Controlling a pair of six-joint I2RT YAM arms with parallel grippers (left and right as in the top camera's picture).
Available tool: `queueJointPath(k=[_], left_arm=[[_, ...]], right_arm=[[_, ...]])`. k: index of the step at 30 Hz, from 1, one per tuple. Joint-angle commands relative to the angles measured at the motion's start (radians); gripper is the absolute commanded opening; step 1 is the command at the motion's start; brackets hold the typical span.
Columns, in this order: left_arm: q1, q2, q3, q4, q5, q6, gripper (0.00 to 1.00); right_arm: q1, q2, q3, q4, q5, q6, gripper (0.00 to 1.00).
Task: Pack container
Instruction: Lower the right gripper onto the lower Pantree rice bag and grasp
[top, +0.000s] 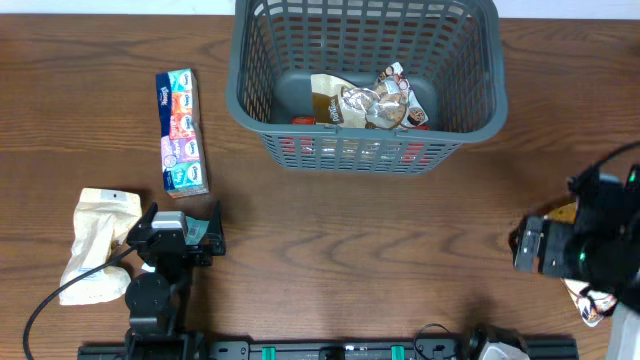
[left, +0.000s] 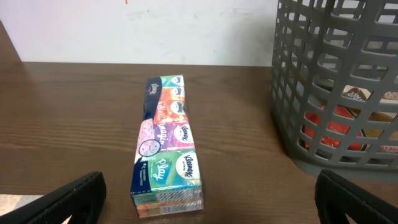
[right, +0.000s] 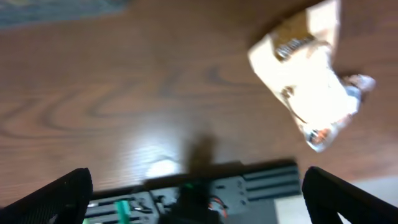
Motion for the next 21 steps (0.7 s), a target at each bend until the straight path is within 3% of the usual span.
queueJointPath(k=[1, 8, 21], left_arm=[[-0.003, 0.001, -0.018, -0.033, 0.011, -0.013, 0.99], [-0.003, 0.001, -0.018, -0.033, 0.011, -0.013, 0.99], [-0.003, 0.001, -0.018, -0.033, 0.01, -0.013, 0.99]], right_arm=[[0.01, -0.063, -0.048, 0.048, 0.208, 0.027, 0.99], [-0.012, -0.04, -0.12, 0.205, 0.383, -0.025, 0.99], [-0.124, 0.259, -0.132, 0.357, 0.192, -0.289, 0.97]])
